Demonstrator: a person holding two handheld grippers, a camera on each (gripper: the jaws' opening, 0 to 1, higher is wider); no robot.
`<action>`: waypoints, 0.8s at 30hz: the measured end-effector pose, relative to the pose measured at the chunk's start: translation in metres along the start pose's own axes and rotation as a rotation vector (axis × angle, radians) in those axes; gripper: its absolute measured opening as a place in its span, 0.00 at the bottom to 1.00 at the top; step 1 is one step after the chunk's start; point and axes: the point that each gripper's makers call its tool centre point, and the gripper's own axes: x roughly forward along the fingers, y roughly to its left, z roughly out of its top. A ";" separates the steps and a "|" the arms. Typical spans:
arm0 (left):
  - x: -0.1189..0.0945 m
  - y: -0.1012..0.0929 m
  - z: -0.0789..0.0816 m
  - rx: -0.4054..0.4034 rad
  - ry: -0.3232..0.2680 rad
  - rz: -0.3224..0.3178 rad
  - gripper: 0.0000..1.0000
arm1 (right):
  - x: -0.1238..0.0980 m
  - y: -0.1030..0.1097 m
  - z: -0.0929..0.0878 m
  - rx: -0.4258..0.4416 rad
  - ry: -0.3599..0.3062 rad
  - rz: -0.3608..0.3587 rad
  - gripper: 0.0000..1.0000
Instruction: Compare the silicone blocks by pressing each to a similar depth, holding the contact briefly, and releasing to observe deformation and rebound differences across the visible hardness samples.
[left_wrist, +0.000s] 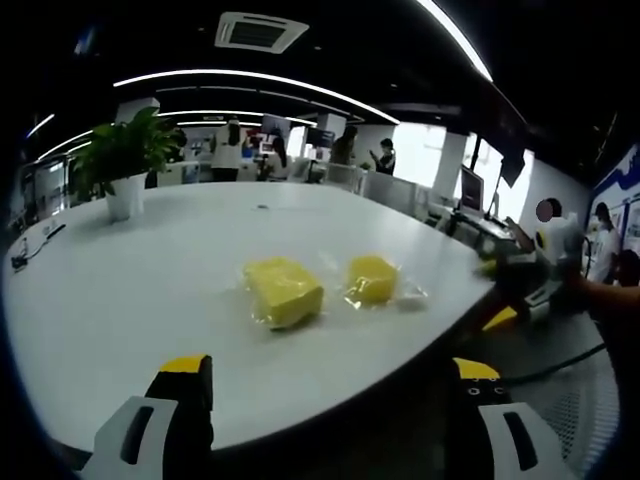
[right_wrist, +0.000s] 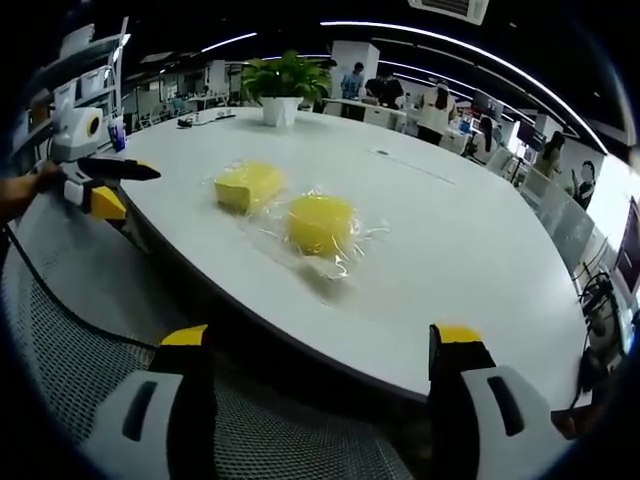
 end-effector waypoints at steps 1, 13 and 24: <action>0.000 0.001 0.000 -0.001 0.000 0.001 0.98 | 0.000 0.000 0.000 0.000 0.000 0.000 0.82; 0.000 0.000 0.000 0.000 -0.006 -0.004 0.98 | 0.000 -0.001 -0.001 -0.006 0.007 -0.005 0.80; -0.001 -0.007 -0.001 0.012 0.009 -0.017 0.99 | 0.000 -0.001 0.000 -0.005 0.001 -0.003 0.81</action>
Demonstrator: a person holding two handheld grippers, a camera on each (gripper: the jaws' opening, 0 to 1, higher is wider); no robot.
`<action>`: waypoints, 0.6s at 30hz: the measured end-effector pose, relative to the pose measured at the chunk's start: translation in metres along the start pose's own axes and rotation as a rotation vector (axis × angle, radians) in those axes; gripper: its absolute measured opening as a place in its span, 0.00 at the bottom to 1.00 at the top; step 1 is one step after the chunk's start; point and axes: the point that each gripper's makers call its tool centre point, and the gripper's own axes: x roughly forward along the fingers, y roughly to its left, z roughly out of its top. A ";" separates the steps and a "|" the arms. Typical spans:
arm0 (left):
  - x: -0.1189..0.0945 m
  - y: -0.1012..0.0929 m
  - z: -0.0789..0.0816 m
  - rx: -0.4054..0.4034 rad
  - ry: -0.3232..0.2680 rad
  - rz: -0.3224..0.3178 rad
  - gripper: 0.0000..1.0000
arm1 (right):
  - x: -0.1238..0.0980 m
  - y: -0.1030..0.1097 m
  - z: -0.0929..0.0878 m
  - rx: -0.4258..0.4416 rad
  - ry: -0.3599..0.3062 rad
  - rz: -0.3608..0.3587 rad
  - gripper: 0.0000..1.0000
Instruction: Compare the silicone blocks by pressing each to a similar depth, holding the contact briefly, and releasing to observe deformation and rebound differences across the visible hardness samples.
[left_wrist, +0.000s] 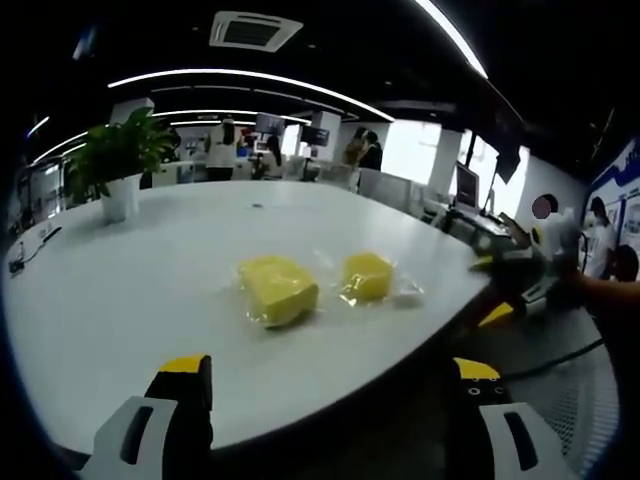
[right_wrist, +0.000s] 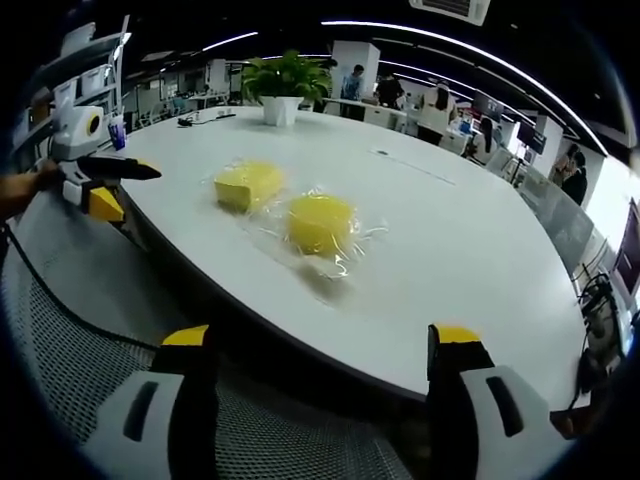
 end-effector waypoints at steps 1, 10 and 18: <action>0.000 0.000 0.000 -0.001 -0.001 0.001 0.99 | 0.000 0.000 0.000 0.000 -0.001 0.000 0.81; 0.001 0.001 0.002 -0.003 -0.011 -0.002 0.98 | 0.000 0.000 0.000 0.001 0.002 0.001 0.80; 0.000 -0.004 0.006 0.001 -0.021 -0.005 0.99 | 0.001 -0.001 0.000 0.003 0.000 -0.003 0.80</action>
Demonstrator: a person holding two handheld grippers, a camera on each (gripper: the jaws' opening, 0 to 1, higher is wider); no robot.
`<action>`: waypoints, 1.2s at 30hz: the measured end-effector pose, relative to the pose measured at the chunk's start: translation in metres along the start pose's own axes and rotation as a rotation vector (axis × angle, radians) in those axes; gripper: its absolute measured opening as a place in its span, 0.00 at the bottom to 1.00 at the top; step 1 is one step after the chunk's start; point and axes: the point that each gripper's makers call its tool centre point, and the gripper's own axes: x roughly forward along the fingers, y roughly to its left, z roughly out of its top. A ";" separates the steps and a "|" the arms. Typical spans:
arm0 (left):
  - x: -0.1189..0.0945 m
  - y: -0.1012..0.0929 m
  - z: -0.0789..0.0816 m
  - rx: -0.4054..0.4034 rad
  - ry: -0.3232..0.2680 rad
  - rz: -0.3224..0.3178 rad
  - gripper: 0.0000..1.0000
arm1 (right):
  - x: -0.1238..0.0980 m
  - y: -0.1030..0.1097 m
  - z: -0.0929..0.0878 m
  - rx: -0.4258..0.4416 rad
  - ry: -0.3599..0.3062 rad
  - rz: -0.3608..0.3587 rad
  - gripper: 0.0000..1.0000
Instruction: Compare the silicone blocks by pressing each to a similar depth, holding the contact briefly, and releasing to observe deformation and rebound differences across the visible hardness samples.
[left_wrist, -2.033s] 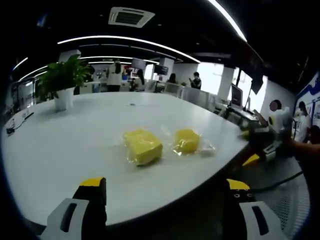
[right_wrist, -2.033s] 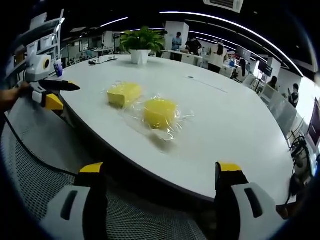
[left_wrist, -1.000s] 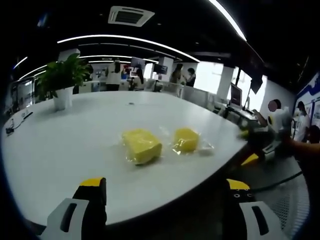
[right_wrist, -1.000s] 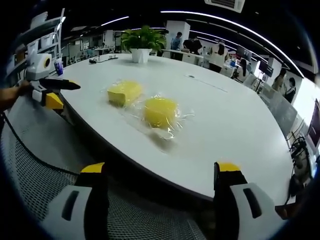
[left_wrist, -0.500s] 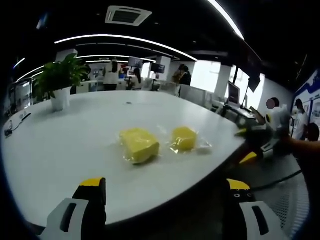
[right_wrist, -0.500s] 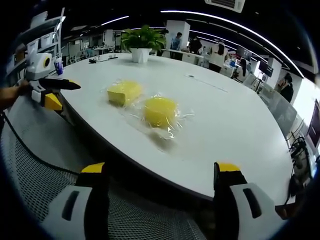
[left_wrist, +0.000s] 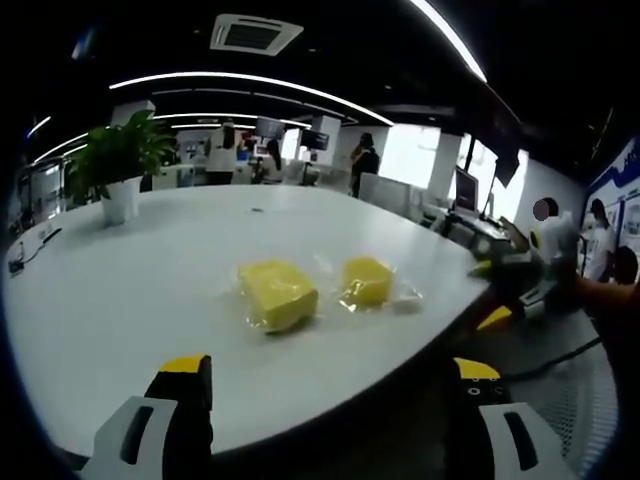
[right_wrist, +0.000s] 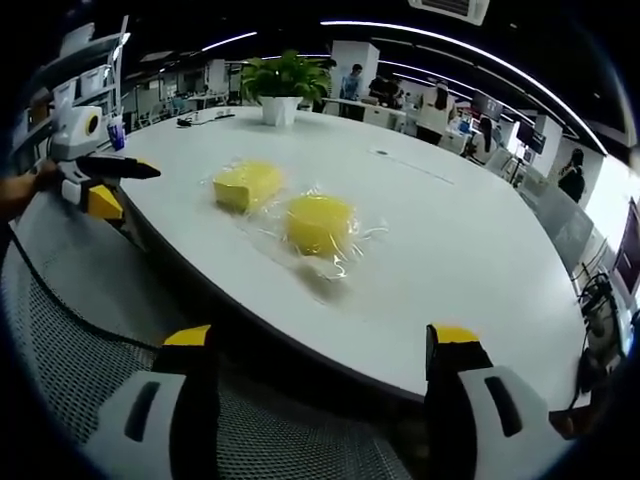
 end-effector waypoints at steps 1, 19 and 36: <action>0.000 -0.001 0.001 0.000 -0.003 0.000 0.99 | 0.000 0.000 0.000 0.000 0.000 0.000 0.79; 0.003 0.003 0.003 -0.003 0.002 0.007 0.99 | 0.004 0.000 0.002 0.000 0.007 0.014 0.78; 0.005 0.008 -0.004 -0.010 0.032 0.025 0.97 | 0.005 0.000 0.001 -0.001 0.004 0.016 0.77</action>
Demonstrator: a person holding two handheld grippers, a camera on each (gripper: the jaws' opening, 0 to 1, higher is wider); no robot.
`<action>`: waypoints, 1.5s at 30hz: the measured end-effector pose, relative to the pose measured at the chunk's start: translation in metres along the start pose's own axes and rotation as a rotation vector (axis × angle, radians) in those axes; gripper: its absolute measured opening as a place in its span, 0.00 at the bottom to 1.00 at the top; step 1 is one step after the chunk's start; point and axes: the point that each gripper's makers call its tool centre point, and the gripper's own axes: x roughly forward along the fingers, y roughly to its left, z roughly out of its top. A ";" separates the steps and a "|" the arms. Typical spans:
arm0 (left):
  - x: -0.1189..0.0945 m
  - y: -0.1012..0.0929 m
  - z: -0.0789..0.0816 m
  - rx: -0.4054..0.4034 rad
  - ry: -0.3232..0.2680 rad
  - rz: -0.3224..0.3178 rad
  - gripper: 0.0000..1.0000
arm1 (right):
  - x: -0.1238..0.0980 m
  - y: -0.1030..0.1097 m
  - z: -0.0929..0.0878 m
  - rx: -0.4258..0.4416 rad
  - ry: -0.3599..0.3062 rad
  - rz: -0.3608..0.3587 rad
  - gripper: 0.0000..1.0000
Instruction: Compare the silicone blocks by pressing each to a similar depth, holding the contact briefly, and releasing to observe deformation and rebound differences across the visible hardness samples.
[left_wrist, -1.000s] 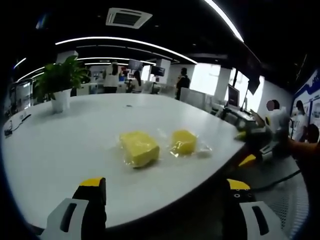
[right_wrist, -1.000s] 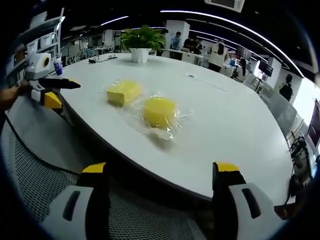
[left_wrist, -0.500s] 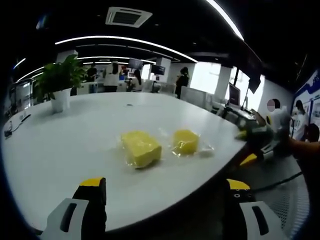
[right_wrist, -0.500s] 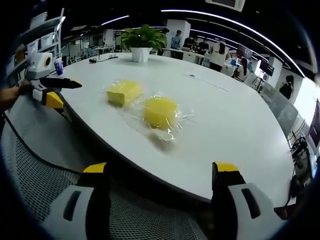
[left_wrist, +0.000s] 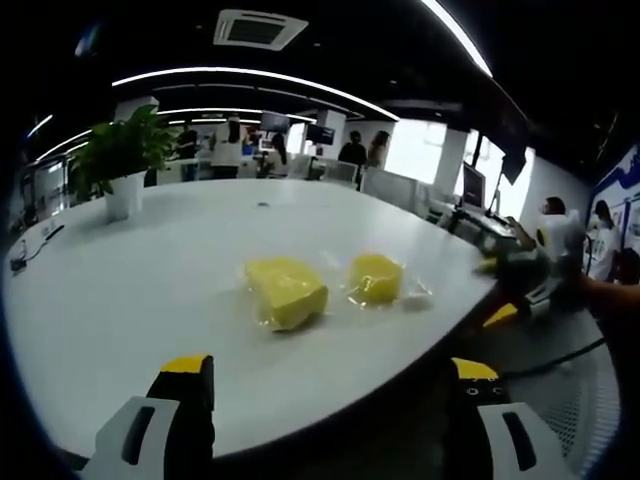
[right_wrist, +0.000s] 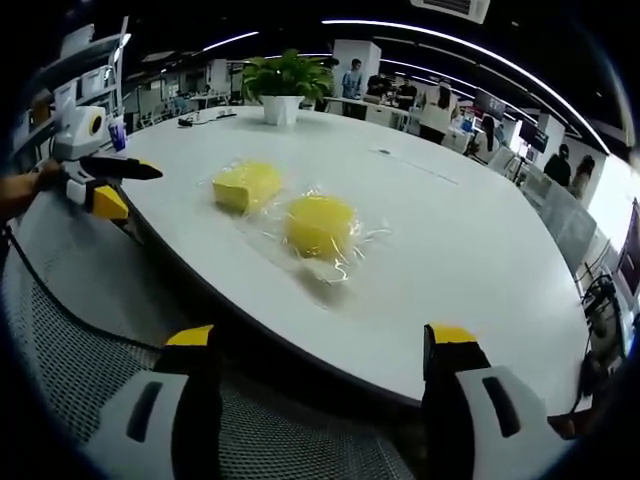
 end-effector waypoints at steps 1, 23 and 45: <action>0.001 0.000 -0.001 0.001 0.005 -0.004 0.97 | 0.000 -0.001 0.000 -0.002 -0.001 0.000 0.77; 0.001 0.002 -0.007 0.021 0.033 -0.012 0.97 | 0.000 -0.002 0.001 -0.006 -0.004 0.010 0.77; -0.003 -0.009 -0.003 0.023 0.018 -0.002 0.98 | -0.001 -0.002 -0.001 -0.010 0.001 0.012 0.77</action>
